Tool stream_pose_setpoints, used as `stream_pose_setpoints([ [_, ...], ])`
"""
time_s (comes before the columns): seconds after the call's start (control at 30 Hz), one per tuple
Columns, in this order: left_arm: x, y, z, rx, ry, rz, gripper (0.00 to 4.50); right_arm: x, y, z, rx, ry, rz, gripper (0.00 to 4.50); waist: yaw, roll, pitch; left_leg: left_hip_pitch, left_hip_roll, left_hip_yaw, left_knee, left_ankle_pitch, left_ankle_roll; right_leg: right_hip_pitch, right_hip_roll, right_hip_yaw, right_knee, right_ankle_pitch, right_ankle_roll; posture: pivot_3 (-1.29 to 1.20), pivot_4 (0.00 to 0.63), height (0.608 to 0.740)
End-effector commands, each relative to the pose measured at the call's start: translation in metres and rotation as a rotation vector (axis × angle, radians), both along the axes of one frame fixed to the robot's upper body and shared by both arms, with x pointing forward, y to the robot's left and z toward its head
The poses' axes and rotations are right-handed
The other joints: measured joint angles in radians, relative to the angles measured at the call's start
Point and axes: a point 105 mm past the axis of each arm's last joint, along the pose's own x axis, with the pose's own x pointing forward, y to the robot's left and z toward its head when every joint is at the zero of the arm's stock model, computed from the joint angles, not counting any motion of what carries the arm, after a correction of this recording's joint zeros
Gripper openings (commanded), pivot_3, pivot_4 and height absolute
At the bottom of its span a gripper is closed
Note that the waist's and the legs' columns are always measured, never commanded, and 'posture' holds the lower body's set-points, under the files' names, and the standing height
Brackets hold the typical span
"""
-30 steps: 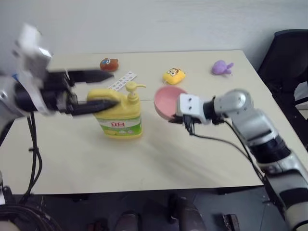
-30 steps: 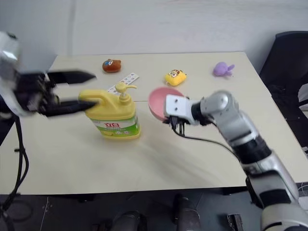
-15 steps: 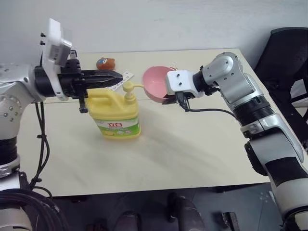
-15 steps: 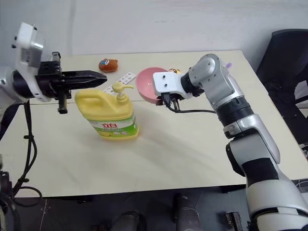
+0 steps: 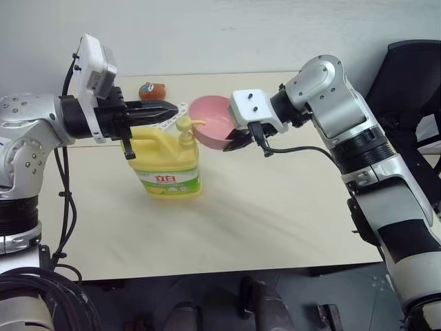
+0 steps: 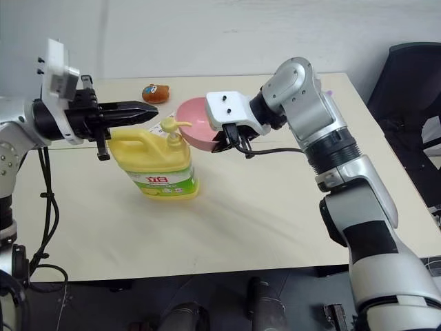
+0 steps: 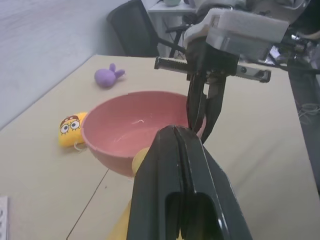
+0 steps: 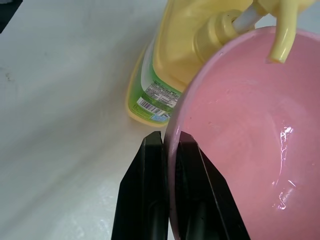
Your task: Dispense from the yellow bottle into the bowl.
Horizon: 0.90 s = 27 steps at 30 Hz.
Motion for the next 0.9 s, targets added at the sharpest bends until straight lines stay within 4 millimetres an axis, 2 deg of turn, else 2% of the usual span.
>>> stream_pose_setpoints([
  [0.03,0.002,-0.003,0.002,0.026,-0.066,0.016,0.01,-0.017,0.006,0.023,0.001,-0.028,0.092,0.0,0.0,0.0,0.0,0.0,0.0,0.0,0.0,0.0,0.0,0.0,0.0,0.0,0.0,0.0,0.0,0.0,0.15,0.74],
  [0.2,0.004,-0.008,-0.006,0.053,-0.074,0.009,0.01,-0.018,0.006,0.023,-0.006,-0.034,0.098,0.0,-0.001,0.0,0.0,0.0,0.0,0.0,0.0,0.0,0.0,0.0,0.0,0.0,0.0,0.0,0.0,0.0,0.15,0.74],
  [0.5,0.016,-0.001,-0.015,0.101,-0.076,0.086,0.01,-0.017,0.002,0.023,-0.037,-0.067,0.099,0.0,0.0,0.0,0.0,-0.001,0.0,0.0,0.0,0.0,0.0,-0.001,0.0,0.0,0.0,0.0,0.0,0.0,0.15,0.74],
  [0.9,0.017,-0.009,-0.021,0.115,-0.073,0.06,0.01,-0.008,-0.007,0.016,-0.093,-0.107,0.087,0.0,0.001,0.0,0.0,0.0,0.0,0.0,0.0,0.0,0.0,-0.001,0.0,0.0,0.001,0.0,0.0,0.0,0.15,0.74],
])
